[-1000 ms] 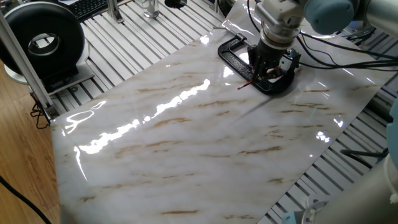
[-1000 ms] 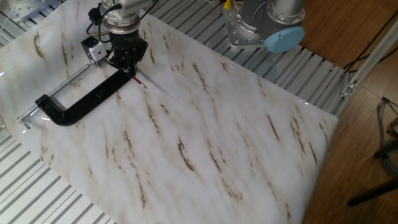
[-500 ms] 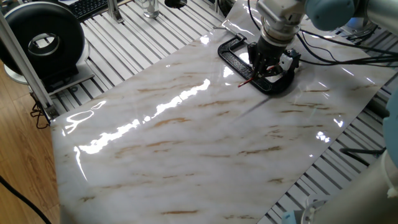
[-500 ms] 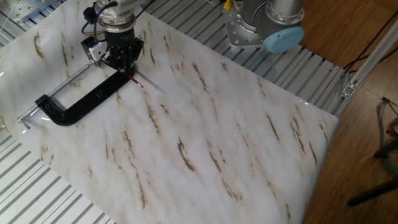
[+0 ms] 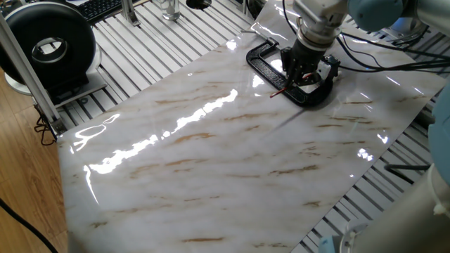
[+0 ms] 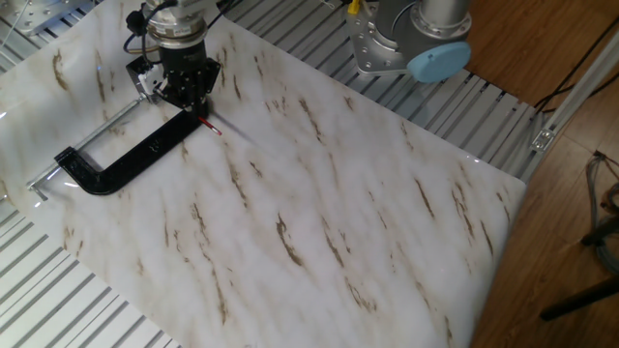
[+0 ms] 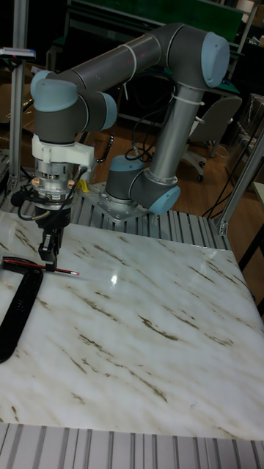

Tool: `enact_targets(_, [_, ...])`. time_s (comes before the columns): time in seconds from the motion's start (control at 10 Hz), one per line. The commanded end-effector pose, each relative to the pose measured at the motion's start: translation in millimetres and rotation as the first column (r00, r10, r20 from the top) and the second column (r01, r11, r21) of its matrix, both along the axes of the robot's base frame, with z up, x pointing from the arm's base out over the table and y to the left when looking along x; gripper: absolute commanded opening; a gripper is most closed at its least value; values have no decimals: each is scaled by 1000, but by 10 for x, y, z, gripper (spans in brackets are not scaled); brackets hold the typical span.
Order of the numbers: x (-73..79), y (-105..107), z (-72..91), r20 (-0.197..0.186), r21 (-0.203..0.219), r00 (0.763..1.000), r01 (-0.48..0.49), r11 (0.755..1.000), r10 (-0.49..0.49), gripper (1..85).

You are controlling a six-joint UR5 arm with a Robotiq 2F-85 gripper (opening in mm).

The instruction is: Insert the pencil into the pencil sharpener

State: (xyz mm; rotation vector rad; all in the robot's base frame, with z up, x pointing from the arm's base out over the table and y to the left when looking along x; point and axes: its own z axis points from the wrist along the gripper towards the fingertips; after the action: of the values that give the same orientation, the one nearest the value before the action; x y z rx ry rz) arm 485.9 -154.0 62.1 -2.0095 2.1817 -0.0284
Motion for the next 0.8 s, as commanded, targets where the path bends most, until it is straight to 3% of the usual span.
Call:
enact_targets(0.0, [-14,36,29,-1,39,1000,19,999,-19,10])
enact_targets(0.7, [-44,-49,64,-5,37,1000,-1,999,1,10])
